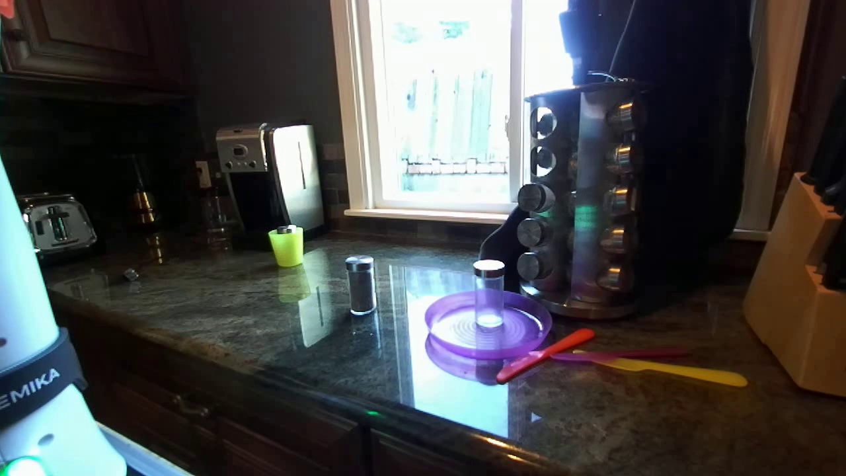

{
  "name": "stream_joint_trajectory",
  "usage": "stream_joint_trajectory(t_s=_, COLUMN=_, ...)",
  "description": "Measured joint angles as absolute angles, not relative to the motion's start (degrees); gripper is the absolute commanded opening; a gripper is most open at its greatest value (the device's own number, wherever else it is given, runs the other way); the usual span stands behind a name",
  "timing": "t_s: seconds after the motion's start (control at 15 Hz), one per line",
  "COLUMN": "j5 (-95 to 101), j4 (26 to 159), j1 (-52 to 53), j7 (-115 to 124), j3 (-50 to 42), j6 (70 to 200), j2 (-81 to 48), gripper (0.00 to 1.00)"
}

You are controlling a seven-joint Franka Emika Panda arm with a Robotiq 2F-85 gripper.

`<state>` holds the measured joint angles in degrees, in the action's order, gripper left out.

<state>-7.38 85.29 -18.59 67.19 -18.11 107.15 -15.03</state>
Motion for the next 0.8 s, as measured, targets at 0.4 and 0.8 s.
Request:
stream_joint_trajectory(t_s=0.4, j5=-7.46, j4=84.35, j1=-18.32, j7=72.61, j3=-18.07, j6=107.14, j2=-14.61, gripper=0.86)
stream_joint_trajectory(t_s=0.8, j5=-7.16, j4=83.81, j1=-17.81, j7=65.68, j3=-17.52, j6=107.14, j2=-12.28, gripper=1.0)
